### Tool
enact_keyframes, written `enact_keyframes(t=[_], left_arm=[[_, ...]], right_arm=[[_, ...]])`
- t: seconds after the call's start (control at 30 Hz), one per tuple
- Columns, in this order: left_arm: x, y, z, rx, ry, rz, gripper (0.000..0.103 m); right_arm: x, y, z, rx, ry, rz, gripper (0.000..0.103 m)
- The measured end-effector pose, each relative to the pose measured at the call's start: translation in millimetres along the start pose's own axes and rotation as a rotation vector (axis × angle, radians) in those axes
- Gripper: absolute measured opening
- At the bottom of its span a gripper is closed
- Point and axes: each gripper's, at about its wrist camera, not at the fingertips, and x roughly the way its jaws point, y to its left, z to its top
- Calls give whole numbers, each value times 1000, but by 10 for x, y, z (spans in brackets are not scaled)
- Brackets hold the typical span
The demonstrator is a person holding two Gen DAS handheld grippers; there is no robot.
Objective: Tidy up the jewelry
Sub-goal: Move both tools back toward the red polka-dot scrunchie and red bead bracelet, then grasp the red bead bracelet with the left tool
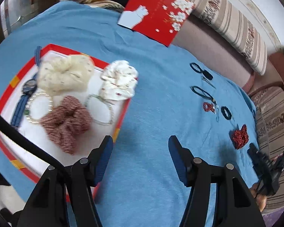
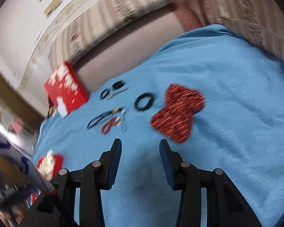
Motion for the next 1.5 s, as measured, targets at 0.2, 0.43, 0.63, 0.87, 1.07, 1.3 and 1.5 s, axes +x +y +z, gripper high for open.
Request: enact_keyframes(t=[0.2,0.43,0.63,0.87,1.07,1.3,1.5], left_arm=[[383,-379,-2,90,34,-25,60],[932,-1036,192,236,37,-45,60],[1442,-1539,450,335,50,-68,60],[1810,-2004,536,471,0,-10,65],[1927,-2156,470,532,-46,142,26],[1726,-2049,206,570,25,81,0],[1491,-1917,-33,618,53,29,0]], right_arm=[[22,-482,283,148,-45,-53,45],[203,-526,405,138,-32,-63,50],[273,-445,469,68,-35,-84,54],[333,-616,507,134,-21,-69,54],[407,-550,485,104,-6,-84,54],[372,-464,459,57,-18,-111,54],[314,-485,446,97,-24,-91,54]])
